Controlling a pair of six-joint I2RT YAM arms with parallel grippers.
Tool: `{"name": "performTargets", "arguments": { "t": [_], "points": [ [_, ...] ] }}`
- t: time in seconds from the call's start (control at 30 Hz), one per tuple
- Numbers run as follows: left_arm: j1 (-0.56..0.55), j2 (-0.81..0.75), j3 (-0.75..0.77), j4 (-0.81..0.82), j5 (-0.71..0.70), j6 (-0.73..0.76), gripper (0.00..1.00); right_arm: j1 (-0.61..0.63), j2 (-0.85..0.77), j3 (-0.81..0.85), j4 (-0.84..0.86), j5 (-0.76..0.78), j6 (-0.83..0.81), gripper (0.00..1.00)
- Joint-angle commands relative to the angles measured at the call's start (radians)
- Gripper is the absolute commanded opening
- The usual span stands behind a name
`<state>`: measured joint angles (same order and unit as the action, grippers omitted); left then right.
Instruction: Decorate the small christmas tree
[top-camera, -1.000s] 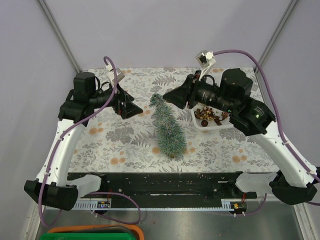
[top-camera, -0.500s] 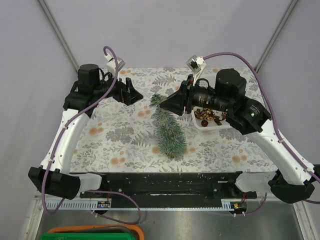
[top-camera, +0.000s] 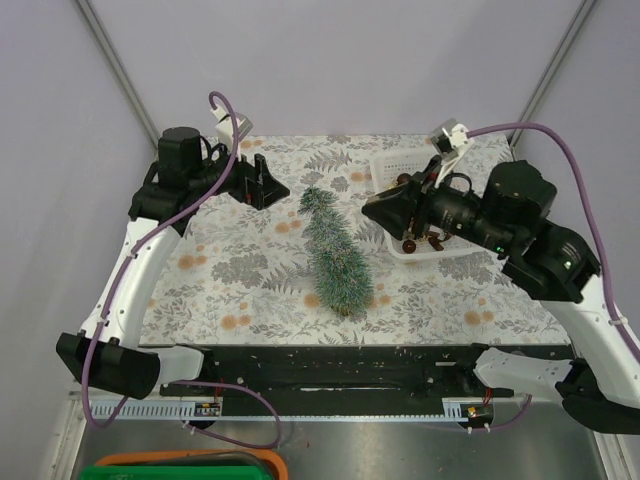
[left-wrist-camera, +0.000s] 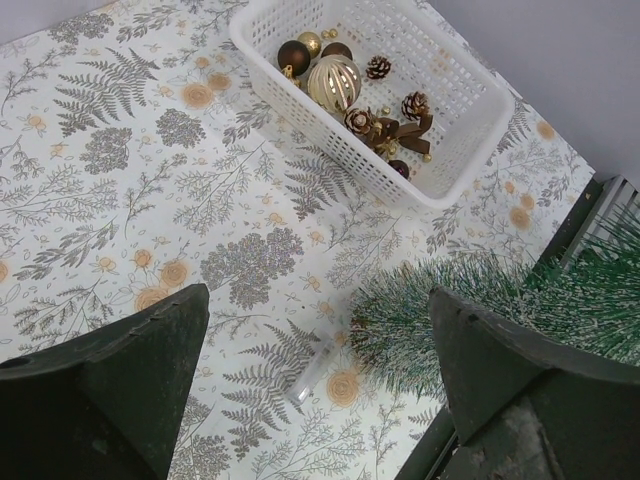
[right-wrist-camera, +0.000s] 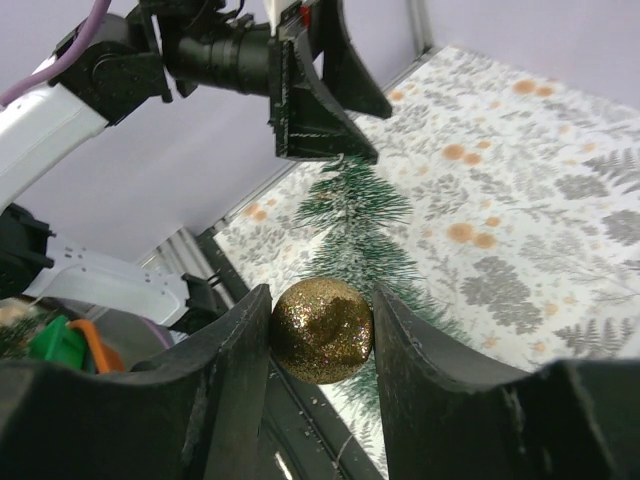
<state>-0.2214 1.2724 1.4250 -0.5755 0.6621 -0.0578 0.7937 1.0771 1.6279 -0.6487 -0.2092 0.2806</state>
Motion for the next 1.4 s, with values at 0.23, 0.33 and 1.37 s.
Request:
{"name": "performTargets", "arguments": {
  "t": [0.23, 0.33, 1.37],
  "points": [
    [-0.001, -0.044, 0.026, 0.049, 0.040, -0.008, 0.96, 0.006, -0.013, 0.044, -0.057, 0.159, -0.069, 0.13],
    [0.001, -0.045, 0.032, 0.051, 0.062, -0.020, 0.95, 0.006, 0.017, 0.020, -0.017, 0.134, -0.058, 0.12],
    [-0.033, -0.038, 0.049, 0.054, 0.090, -0.033, 0.95, 0.006, 0.144, 0.029, 0.179, -0.055, 0.014, 0.09]
  ]
}}
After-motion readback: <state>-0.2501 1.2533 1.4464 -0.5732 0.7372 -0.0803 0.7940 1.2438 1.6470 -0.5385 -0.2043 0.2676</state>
